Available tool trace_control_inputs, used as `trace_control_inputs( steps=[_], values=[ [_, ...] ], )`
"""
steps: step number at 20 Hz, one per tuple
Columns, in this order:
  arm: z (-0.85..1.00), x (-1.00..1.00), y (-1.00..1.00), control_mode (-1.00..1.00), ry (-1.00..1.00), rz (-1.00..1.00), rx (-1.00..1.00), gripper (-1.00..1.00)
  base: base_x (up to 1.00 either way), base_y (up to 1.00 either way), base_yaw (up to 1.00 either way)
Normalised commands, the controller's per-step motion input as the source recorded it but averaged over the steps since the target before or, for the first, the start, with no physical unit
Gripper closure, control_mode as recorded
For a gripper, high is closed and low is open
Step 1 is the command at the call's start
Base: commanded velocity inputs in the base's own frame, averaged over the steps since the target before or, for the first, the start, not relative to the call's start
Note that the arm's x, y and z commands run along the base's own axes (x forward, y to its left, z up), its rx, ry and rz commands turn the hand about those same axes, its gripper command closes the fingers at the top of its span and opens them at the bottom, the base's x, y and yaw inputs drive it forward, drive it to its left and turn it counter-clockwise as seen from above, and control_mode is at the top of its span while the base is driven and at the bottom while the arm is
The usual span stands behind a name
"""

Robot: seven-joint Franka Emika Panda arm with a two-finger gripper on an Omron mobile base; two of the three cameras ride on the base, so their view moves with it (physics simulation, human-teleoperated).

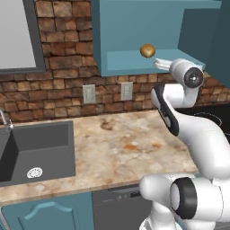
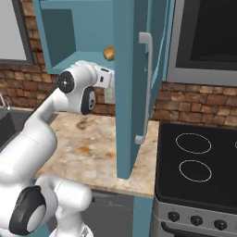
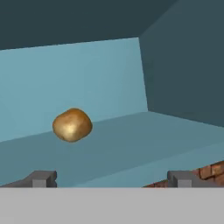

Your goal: Pick the potato from the counter and place it in the cabinet. Then close the cabinet.

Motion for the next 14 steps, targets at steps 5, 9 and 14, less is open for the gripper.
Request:
trace_control_inputs(
  steps=[5, 9, 14],
  values=[
    [0.61, -1.0, -0.19, -1.0, 0.08, -0.12, 0.04, -1.0, 0.0, 0.0, 0.0],
    [0.2, -1.0, -0.05, -1.0, 0.38, -0.08, 0.08, -1.0, 0.0, 0.0, 0.0],
    [-0.03, -1.0, 0.0, -1.0, 0.41, -0.09, 0.07, -1.0, 0.0, 0.0, 0.0]
  ],
)
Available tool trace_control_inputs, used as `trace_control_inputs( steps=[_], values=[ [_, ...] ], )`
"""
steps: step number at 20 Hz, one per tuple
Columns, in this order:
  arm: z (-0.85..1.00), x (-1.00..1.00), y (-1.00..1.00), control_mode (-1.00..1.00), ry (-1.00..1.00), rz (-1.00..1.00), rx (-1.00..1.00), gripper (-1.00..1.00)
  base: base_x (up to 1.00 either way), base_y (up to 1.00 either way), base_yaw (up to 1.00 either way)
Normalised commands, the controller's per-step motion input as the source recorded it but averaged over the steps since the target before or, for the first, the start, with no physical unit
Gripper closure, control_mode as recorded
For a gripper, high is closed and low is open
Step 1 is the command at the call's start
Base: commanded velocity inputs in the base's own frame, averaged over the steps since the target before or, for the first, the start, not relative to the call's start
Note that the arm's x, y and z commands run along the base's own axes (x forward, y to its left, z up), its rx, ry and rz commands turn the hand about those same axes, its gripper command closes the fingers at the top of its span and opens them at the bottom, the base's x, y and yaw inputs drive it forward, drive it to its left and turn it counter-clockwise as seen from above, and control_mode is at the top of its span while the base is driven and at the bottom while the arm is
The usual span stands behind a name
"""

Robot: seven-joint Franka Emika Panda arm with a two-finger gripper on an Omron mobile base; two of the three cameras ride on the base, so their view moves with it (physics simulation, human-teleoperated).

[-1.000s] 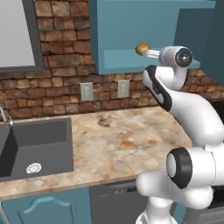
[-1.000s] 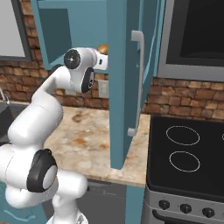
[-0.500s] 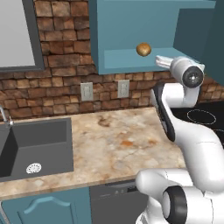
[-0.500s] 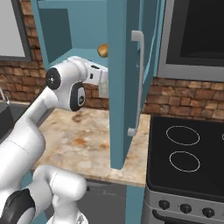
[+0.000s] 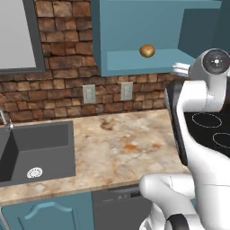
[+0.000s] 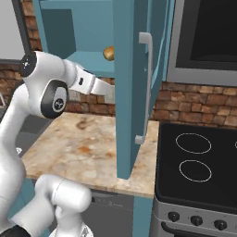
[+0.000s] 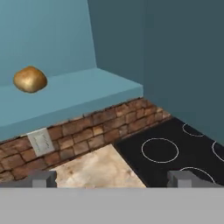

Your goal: Pick the potato from the counter and place it in the cabinet. Then close the cabinet.

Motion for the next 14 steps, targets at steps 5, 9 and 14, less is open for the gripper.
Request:
trace_control_inputs(
  steps=[5, 9, 14],
  values=[
    [-0.16, -1.0, -0.02, -1.0, 0.18, -0.04, 0.05, -1.0, 0.0, 0.0, 0.0],
    [-0.25, -1.0, -0.19, -1.0, 0.02, 0.0, 0.04, -1.0, 0.0, 0.0, 0.0],
    [-0.18, -1.0, -0.32, -1.0, 0.0, 0.0, 0.07, -1.0, 0.0, 0.0, 0.0]
  ],
)
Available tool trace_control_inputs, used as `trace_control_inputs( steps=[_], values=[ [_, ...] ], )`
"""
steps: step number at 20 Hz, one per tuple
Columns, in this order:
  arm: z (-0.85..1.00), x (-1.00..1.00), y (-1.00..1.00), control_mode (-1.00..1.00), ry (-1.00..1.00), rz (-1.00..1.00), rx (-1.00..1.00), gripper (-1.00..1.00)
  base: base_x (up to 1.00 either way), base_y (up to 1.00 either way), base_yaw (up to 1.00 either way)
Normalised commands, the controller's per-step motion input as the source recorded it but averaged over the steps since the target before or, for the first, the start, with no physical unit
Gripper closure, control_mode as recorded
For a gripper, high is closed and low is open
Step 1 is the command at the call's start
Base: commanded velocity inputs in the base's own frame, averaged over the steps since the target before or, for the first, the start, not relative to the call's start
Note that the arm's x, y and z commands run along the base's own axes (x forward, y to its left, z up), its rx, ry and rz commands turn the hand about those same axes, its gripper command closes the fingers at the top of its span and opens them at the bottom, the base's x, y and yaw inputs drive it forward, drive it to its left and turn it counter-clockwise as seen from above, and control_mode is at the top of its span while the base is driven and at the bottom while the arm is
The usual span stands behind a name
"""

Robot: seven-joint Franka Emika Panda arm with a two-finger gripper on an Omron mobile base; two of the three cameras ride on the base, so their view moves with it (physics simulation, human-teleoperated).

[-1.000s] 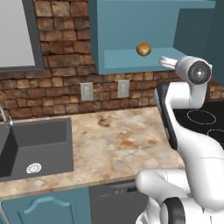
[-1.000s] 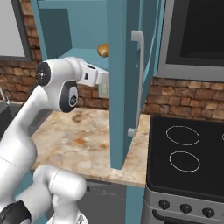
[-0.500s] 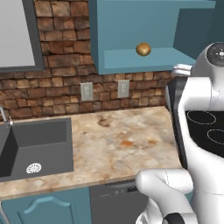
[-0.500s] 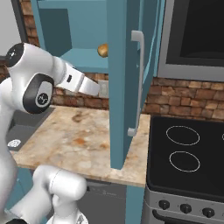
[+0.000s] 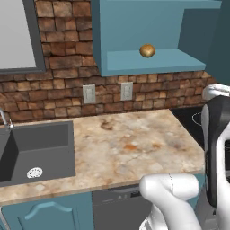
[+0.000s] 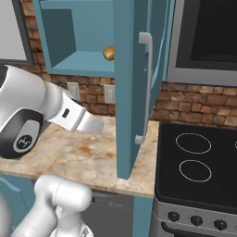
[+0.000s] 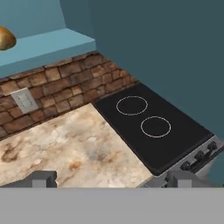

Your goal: Pick the potato from the counter and place it in the cabinet. Then close the cabinet.

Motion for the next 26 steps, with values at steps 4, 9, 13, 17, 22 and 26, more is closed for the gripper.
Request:
trace_control_inputs(
  steps=[4, 9, 13, 17, 22, 26],
  values=[
    [-0.09, -1.0, -0.24, -1.0, -0.01, 0.0, 0.07, -1.0, 0.0, 0.0, 0.0],
    [0.0, -1.0, -0.16, -1.0, -0.01, 0.0, 0.11, -1.0, 0.0, 0.0, 0.0],
    [0.0, -0.74, -0.39, -1.0, -0.03, 0.0, 0.16, -1.0, 0.0, 0.0, 0.0],
    [0.0, -0.18, -0.59, -1.0, -0.06, 0.0, 0.1, -1.0, 0.0, 0.0, 0.0],
    [-0.02, 0.0, -0.51, -1.0, -0.05, 0.03, 0.18, -1.0, 0.0, 0.0, 0.0],
    [-0.08, -0.07, -0.49, -1.0, -0.12, 0.09, 0.2, -1.0, 0.0, 0.0, 0.0]
  ],
)
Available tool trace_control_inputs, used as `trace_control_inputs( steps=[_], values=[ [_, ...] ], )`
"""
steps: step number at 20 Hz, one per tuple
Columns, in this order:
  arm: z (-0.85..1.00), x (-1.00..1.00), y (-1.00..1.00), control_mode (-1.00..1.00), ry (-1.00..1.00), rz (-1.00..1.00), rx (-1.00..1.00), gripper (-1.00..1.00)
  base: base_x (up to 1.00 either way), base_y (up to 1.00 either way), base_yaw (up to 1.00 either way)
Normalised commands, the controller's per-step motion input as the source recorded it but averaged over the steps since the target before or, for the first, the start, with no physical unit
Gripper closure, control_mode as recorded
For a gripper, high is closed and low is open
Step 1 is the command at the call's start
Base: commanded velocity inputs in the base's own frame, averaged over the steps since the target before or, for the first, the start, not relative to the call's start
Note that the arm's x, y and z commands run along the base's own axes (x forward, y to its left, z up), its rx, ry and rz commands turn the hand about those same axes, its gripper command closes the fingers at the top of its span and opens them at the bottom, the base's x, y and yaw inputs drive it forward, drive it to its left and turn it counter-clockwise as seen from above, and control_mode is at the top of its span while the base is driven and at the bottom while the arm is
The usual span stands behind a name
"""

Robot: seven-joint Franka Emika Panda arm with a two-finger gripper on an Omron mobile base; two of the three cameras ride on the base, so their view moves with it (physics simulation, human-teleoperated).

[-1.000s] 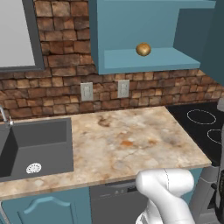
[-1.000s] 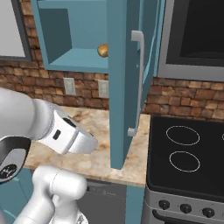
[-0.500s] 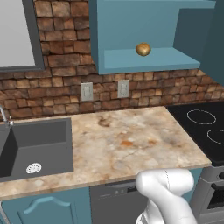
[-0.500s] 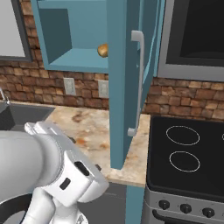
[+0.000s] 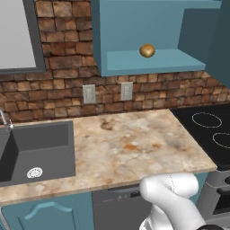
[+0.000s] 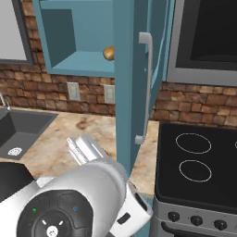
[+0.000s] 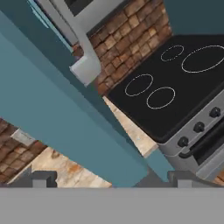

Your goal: Pick the potato from the counter and place it in the cabinet. Then close the cabinet.

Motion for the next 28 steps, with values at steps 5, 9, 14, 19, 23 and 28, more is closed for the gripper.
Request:
trace_control_inputs(
  steps=[5, 9, 14, 19, 23, 28],
  values=[
    [-0.18, -0.07, -0.56, -1.0, -0.13, 0.11, 0.2, -1.0, 0.0, 0.0, 0.0],
    [-0.19, 0.0, -0.6, -1.0, -0.14, 0.1, 0.22, -1.0, 0.0, 0.0, 0.0],
    [-0.21, 0.02, -0.55, -1.0, -0.27, 0.12, 0.21, -1.0, 0.0, 0.0, 0.0],
    [-0.15, -0.85, -0.3, -1.0, -0.46, 0.24, 0.1, -1.0, 0.0, 0.0, 0.0],
    [0.0, -1.0, -0.22, -1.0, -0.59, 0.28, 0.05, -1.0, 0.0, 0.0, 0.0],
    [0.0, -0.39, -0.12, -1.0, -0.47, 0.17, 0.08, -1.0, 0.0, 0.0, 0.0]
  ],
)
